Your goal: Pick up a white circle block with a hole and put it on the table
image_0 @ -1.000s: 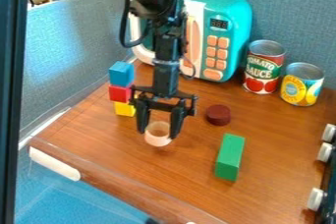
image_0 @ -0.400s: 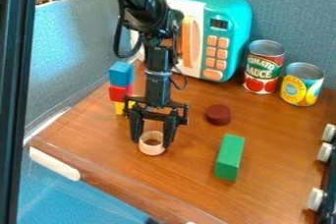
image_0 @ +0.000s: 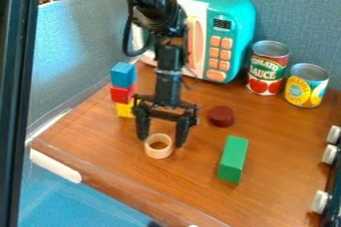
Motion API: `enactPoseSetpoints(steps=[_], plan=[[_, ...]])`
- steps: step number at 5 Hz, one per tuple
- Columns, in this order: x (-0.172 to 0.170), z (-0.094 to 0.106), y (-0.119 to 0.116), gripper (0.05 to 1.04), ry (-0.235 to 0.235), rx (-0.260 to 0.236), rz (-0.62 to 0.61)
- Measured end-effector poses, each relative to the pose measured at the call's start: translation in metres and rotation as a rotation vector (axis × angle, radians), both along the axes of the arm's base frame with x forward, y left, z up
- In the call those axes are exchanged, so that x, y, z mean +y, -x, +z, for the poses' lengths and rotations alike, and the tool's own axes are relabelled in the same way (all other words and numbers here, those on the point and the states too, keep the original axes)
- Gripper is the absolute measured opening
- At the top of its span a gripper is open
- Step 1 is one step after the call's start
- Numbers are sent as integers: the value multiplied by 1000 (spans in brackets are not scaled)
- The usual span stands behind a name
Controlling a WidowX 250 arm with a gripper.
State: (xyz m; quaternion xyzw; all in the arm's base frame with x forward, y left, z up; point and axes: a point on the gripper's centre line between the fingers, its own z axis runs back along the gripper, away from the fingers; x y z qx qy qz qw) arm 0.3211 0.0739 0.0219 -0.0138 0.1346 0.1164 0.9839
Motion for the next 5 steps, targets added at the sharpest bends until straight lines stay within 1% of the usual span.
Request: enactPoseSetpoints(steps=[1, 2, 3, 4, 5], plan=[[-12, 31, -9, 1001, -56, -60, -51], [-25, 60, -14, 1001, -123, -124, -114], [-38, 73, -16, 1001, -136, -161, -162], [-46, 66, -13, 1001, -81, -163, -192], [-45, 59, -9, 1001, -78, -156, -169]])
